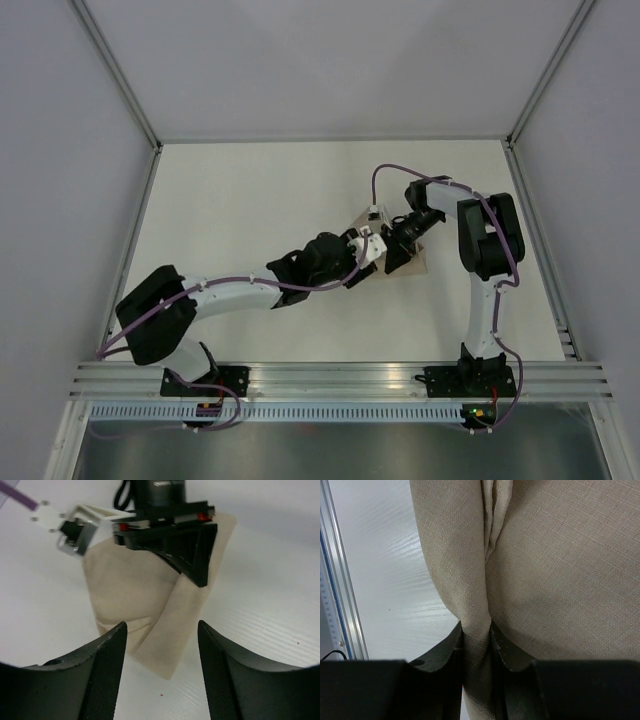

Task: Fold the napkin, place the utensils inside, and roll it up
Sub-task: Roll the napkin with the utensil

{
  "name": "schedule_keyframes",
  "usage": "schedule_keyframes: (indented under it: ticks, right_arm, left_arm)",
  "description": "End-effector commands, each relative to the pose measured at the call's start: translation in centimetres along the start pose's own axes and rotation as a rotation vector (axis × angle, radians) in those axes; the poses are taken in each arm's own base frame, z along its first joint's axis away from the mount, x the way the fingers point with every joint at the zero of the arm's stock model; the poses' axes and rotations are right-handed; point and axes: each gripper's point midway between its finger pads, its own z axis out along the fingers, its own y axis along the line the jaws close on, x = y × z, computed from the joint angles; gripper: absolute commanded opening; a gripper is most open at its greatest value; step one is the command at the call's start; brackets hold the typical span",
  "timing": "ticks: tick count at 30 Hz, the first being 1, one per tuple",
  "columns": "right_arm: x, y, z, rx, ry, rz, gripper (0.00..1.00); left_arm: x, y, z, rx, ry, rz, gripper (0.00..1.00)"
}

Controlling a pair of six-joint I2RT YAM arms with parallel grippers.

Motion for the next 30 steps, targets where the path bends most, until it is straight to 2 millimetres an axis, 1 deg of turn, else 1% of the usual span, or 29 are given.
schedule_keyframes:
  ticks: [1,2,4,5,7,9,10,12,14,16,17,18,20,23,25,27,30]
  right_arm:
    - [1.4,0.0,0.6,-0.042,0.039,0.007,0.27]
    - [1.5,-0.1,0.8,-0.042,0.042,0.011,0.27]
    - [1.6,-0.2,0.8,-0.041,0.042,0.013,0.27]
    - [1.6,-0.3,0.9,-0.04,0.046,0.014,0.27]
    - [1.7,-0.3,0.9,-0.039,0.049,0.02,0.27]
    - [1.9,-0.5,1.0,-0.037,0.055,0.025,0.27]
    - [2.0,-0.5,1.0,-0.035,0.055,0.025,0.27]
    - [2.2,-0.6,1.1,-0.032,0.063,0.028,0.27]
    - [2.3,-0.7,1.2,-0.032,0.064,0.029,0.27]
    - [2.5,-0.8,1.2,-0.032,0.069,0.034,0.27]
    - [2.6,-0.7,1.3,-0.036,0.069,0.037,0.26]
    - [2.6,-0.8,1.3,-0.034,0.072,0.037,0.26]
    - [2.7,-0.9,1.4,-0.034,0.074,0.04,0.26]
    - [2.8,-0.9,1.5,-0.037,0.077,0.043,0.26]
    - [2.9,-0.9,1.5,-0.038,0.077,0.042,0.26]
    - [2.8,-1.0,1.5,-0.037,0.077,0.041,0.26]
    - [2.7,-1.0,1.5,-0.036,0.073,0.042,0.26]
  left_arm:
    - [-0.3,-2.0,2.1,0.055,-0.036,0.196,0.66]
    - [-0.1,-2.5,2.4,0.074,-0.034,0.224,0.67]
    - [1.0,-3.4,3.5,0.1,-0.013,0.248,0.69]
    - [1.2,-3.8,3.9,0.11,-0.017,0.26,0.72]
    - [1.9,-4.6,4.6,0.128,-0.011,0.294,0.75]
    - [2.3,-5.0,5.3,0.139,-0.001,0.322,0.75]
    - [2.6,-5.7,5.8,0.146,-0.002,0.341,0.77]
    - [2.8,-5.9,6.5,0.137,0.006,0.374,0.77]
    - [3.6,-5.9,7.3,0.12,0.016,0.405,0.77]
    - [3.6,-5.4,7.9,0.091,0.021,0.423,0.77]
    - [4.4,-5.6,8.2,0.096,0.04,0.433,0.77]
    - [4.4,-5.5,8.4,0.09,0.042,0.442,0.77]
    - [5.6,-5.5,8.7,0.094,0.075,0.466,0.77]
    - [6.7,-5.4,8.9,0.098,0.119,0.491,0.75]
    - [7.3,-5.1,9.2,0.088,0.146,0.509,0.73]
    - [8.3,-5.0,9.3,0.086,0.178,0.516,0.72]
    - [9.9,-5.1,9.0,0.103,0.234,0.533,0.65]
